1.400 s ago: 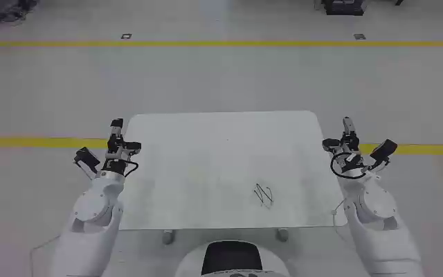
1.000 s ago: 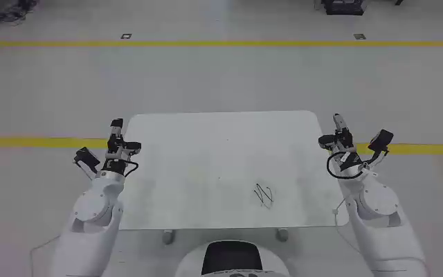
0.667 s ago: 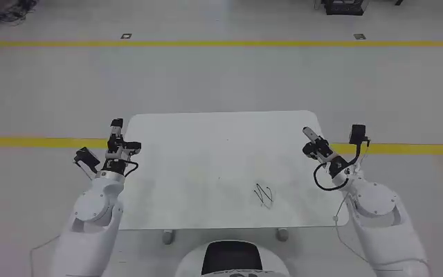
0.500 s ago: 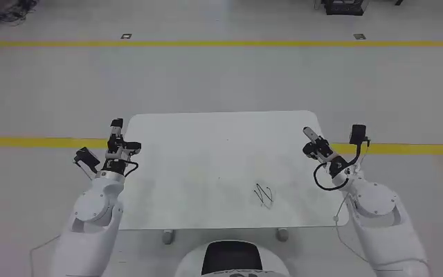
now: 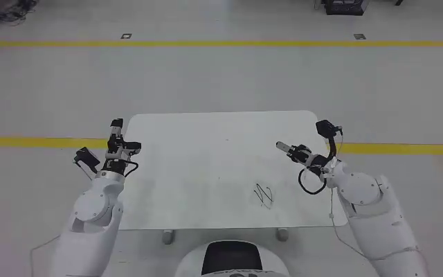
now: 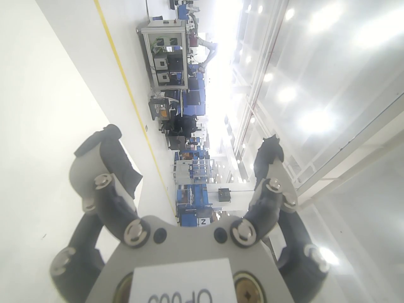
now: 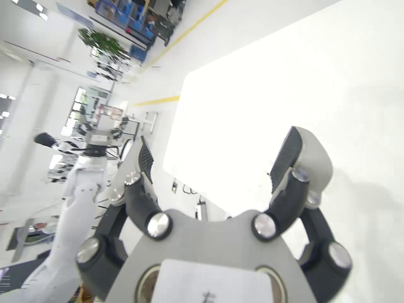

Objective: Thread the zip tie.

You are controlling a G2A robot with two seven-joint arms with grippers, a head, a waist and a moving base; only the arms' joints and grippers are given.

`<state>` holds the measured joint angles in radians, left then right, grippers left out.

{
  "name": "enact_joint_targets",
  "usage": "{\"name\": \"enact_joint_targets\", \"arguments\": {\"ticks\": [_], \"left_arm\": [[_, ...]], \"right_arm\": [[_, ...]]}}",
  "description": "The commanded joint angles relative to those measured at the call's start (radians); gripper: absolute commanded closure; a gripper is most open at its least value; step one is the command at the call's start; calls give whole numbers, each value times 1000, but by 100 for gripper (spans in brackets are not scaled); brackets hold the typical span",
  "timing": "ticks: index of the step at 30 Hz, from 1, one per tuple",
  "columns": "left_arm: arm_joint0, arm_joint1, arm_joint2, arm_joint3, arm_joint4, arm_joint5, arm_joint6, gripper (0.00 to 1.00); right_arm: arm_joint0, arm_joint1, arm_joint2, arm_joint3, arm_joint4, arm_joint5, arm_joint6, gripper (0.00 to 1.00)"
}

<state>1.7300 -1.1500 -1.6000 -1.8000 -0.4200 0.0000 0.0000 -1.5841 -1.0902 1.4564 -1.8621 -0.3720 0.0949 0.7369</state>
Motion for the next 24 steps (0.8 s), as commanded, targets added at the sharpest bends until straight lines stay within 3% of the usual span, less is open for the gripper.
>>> {"name": "enact_joint_targets", "arguments": {"ticks": [1, 14, 24], "left_arm": [[0, 0, 0, 0, 0, 0, 0, 0], [0, 0, 0, 0, 0, 0, 0, 0], [0, 0, 0, 0, 0, 0, 0, 0]], "right_arm": [[8, 1, -27, 8, -13, -3, 50, 0], [11, 2, -30, 9, -29, -4, 54, 0], [117, 8, -200, -6, -385, 105, 266, 0]]}}
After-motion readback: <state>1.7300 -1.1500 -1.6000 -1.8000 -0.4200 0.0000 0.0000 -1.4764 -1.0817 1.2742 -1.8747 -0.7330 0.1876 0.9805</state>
